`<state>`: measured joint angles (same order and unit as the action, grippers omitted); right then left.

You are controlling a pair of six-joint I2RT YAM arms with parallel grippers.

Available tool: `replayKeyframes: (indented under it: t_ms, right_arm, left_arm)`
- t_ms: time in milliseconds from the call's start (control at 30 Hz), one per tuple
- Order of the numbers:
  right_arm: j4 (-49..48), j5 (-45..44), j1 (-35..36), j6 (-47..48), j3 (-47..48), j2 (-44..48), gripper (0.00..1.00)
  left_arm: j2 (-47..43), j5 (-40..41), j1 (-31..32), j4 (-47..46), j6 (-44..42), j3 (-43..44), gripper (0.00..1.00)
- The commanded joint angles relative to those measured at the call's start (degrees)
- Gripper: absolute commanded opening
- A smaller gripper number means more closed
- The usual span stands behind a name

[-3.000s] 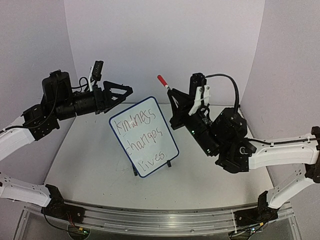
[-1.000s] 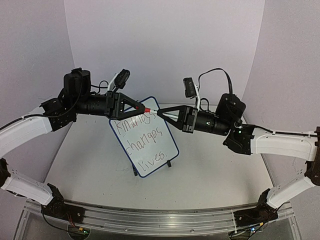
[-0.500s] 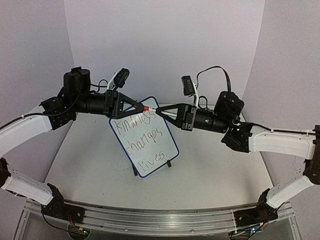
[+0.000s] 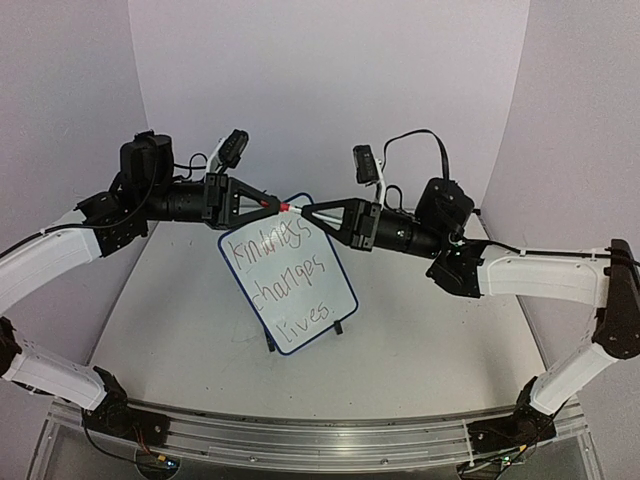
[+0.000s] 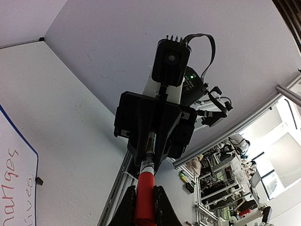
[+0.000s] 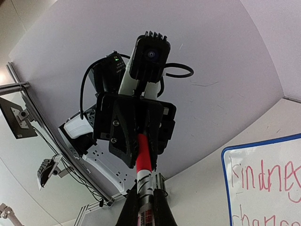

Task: Write a sentence on the whiteboard
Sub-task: Insert the whiteboard marker without the cap into the pen cap.

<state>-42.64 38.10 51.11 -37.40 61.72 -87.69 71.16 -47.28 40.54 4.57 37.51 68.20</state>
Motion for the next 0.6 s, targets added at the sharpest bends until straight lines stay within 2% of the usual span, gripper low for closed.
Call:
replayKeyframes:
  t_ms: [0, 200, 333, 400, 567]
  right_arm:
    - [-1.4, -1.7, 2.3, -1.2, 5.0, -4.1, 0.00]
    - [-2.5, -1.8, 2.5, -1.6, 6.4, -6.0, 0.00]
    - [-1.6, -5.6, 2.5, 0.7, 4.5, -3.4, 0.00]
    - [3.4, -10.6, 2.4, 4.1, 3.5, -0.6, 0.00]
    - [25.4, -29.1, 1.5, 12.7, 4.2, 8.4, 0.00]
  left_arm:
    - [2.7, -3.5, 4.0, -0.9, -1.4, -0.6, 0.00]
    - [3.7, -4.1, 5.2, 0.7, -2.4, -0.8, 0.00]
    - [3.0, -0.5, 5.1, 7.0, -6.0, 1.0, 0.00]
    - [2.9, 2.5, 4.8, 11.2, -8.5, 3.3, 0.13]
    - [2.5, 12.4, 1.5, 20.8, -12.1, 9.3, 0.61]
